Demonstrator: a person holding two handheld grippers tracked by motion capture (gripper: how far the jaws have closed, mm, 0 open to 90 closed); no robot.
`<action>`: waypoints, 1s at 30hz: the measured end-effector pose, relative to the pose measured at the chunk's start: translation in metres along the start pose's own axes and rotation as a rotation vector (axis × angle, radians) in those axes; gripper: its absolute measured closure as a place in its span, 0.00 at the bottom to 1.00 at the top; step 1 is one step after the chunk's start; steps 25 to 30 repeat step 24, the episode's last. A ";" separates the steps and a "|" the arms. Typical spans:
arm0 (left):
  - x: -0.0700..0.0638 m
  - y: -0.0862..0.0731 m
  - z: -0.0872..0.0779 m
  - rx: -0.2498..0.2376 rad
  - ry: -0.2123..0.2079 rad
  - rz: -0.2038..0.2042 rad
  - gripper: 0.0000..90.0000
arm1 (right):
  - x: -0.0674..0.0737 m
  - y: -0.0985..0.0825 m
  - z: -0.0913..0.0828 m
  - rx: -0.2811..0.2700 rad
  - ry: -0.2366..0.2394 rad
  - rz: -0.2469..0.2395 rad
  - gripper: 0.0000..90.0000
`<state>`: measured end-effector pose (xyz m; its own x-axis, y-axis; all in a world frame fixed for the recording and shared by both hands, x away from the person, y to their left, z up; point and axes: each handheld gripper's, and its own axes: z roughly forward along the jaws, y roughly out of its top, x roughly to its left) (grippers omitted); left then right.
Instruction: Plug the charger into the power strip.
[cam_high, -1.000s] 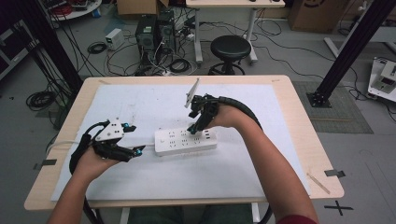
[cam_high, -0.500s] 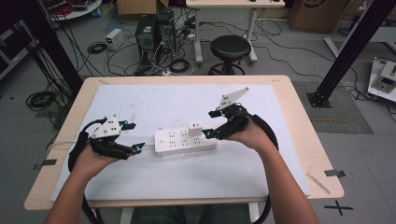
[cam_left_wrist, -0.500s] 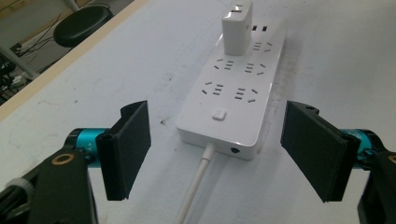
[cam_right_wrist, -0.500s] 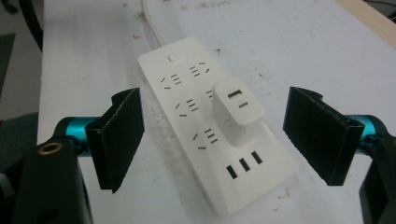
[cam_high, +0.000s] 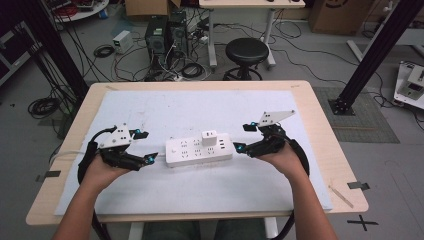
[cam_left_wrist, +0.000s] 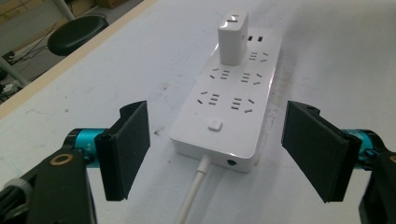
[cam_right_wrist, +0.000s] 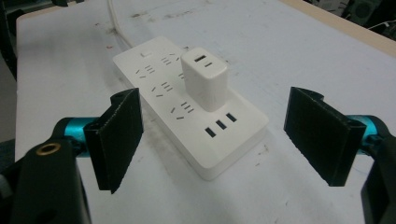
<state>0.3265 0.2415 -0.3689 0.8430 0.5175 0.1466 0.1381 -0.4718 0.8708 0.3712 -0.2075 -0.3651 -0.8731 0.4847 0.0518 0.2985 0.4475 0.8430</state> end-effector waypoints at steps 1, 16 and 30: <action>0.000 0.000 -0.001 -0.002 0.000 -0.002 0.26 | 0.001 -0.002 -0.001 0.002 -0.004 0.004 0.23; 0.004 0.002 -0.004 0.001 0.018 -0.003 0.26 | -0.001 -0.004 -0.006 0.000 -0.023 0.013 0.23; 0.006 0.003 -0.004 0.009 0.021 -0.004 0.26 | 0.000 -0.003 -0.004 0.006 -0.022 0.017 0.23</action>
